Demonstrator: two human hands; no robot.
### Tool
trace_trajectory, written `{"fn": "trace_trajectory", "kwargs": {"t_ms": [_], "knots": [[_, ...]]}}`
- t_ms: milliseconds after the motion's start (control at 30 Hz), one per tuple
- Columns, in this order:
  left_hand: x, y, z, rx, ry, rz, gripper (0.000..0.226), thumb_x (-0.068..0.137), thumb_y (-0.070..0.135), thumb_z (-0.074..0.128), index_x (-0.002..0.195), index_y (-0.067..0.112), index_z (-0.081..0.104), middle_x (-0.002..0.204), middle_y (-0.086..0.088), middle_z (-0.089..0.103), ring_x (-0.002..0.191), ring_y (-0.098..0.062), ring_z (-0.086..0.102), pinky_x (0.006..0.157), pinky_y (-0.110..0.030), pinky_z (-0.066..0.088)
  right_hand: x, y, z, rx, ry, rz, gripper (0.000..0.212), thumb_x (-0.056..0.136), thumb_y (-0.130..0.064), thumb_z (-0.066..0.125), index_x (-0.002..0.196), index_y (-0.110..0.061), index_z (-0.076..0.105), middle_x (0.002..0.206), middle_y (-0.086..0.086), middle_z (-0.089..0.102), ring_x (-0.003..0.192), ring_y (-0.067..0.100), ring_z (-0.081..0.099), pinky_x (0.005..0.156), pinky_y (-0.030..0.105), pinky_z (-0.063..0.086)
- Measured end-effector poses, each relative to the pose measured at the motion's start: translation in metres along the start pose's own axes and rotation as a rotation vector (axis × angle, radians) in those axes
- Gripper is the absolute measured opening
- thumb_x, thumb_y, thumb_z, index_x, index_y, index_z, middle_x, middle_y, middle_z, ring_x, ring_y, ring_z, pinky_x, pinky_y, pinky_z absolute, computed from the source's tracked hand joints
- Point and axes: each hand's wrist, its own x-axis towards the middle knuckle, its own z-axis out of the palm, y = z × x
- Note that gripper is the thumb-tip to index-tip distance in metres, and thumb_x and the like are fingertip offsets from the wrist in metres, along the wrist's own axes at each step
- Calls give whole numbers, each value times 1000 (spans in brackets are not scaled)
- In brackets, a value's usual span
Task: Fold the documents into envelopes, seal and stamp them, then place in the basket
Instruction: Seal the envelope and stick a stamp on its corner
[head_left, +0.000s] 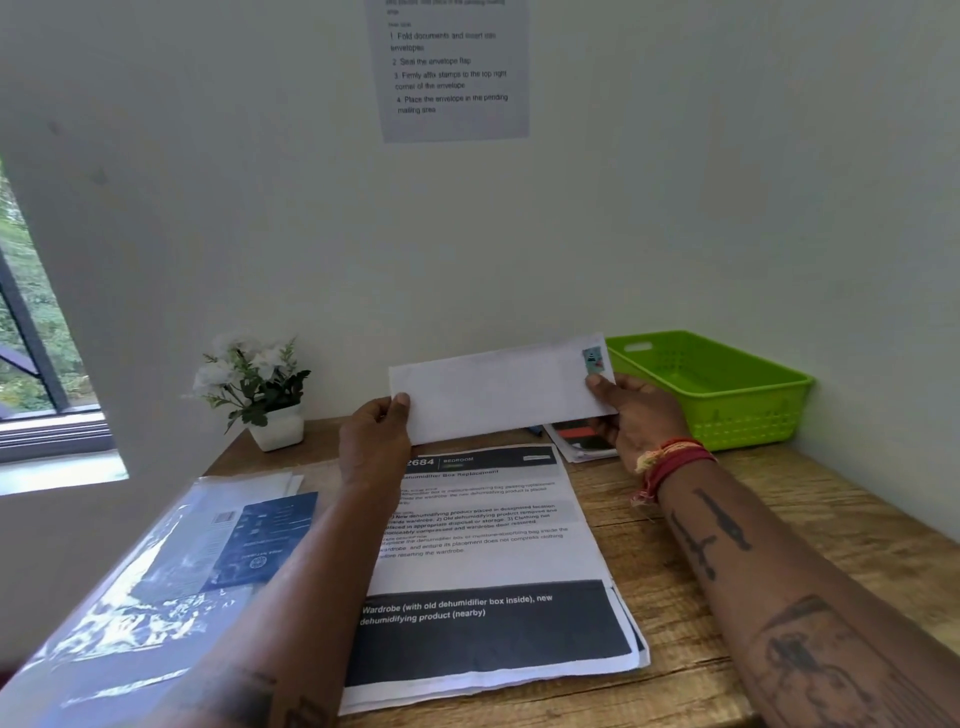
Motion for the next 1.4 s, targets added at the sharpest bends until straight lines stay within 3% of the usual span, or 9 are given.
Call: {"fn": "trace_trajectory", "kwargs": {"t_ms": [233, 367, 533, 700, 767, 933, 1067, 1267, 1400], "knots": [[0, 12, 3, -191, -74, -84, 15, 92, 29, 74, 102, 19, 76, 96, -9, 76, 71, -24, 62, 63, -36, 54, -22, -15, 10, 327, 19, 20, 10, 90, -13, 72, 99, -13, 68, 95, 6, 75, 89, 21, 71, 74, 38, 60], [-9, 22, 11, -326, -98, -238, 23, 93, 16, 72, 112, 3, 71, 95, -12, 74, 80, -26, 62, 67, -34, 53, -43, -19, 16, 434, -10, 84, 13, 92, -15, 70, 104, -13, 66, 106, 13, 73, 102, 31, 69, 80, 42, 59], [-62, 44, 50, -477, -231, -477, 4, 100, 2, 57, 102, 1, 60, 99, -14, 68, 80, -26, 65, 59, -39, 56, -74, -20, 24, 1, -121, 204, 22, 92, -20, 72, 108, -6, 65, 95, 17, 72, 72, 28, 72, 52, 32, 58], [-105, 59, 95, -418, -307, -499, 6, 100, 8, 59, 106, 6, 60, 94, -13, 67, 78, -24, 64, 67, -36, 59, -75, -58, 8, -171, 12, 118, 15, 92, -8, 70, 91, 3, 61, 71, 20, 66, 49, 28, 63, 48, 38, 59], [-115, 66, 108, -353, -360, -501, 12, 100, 16, 61, 108, 7, 60, 87, -11, 68, 67, -20, 62, 58, -29, 55, -68, -83, -11, -245, 47, 85, 17, 90, -8, 72, 92, 4, 60, 69, 18, 64, 41, 23, 57, 37, 28, 52], [-145, 85, 142, -478, -505, -591, 8, 101, 3, 57, 106, -3, 57, 80, -16, 66, 55, -17, 65, 41, -22, 53, -60, -118, -54, -301, 93, 116, 26, 93, -24, 72, 89, 1, 65, 52, 7, 65, 38, 13, 56, 38, 20, 46], [-164, 86, 177, -599, -499, -602, 5, 96, -9, 58, 101, -9, 58, 89, -21, 65, 70, -27, 69, 48, -28, 59, -69, -121, -76, -270, 71, 158, 37, 94, -40, 68, 94, -3, 66, 73, 13, 70, 48, 20, 57, 43, 23, 48], [-183, 85, 216, -488, -509, -497, 14, 99, 11, 64, 100, -3, 63, 83, -16, 68, 67, -21, 68, 61, -27, 61, -57, -120, -111, -274, 147, 104, 11, 93, 0, 66, 85, 6, 61, 45, 8, 58, 32, 11, 53, 34, 20, 46], [-179, 76, 221, -335, -479, -405, 24, 104, 23, 57, 96, 1, 61, 80, -15, 68, 61, -18, 62, 61, -27, 54, -28, -128, -128, -265, 262, 62, 6, 94, 4, 63, 91, 8, 60, 57, 16, 62, 32, 13, 58, 33, 22, 48]]}}
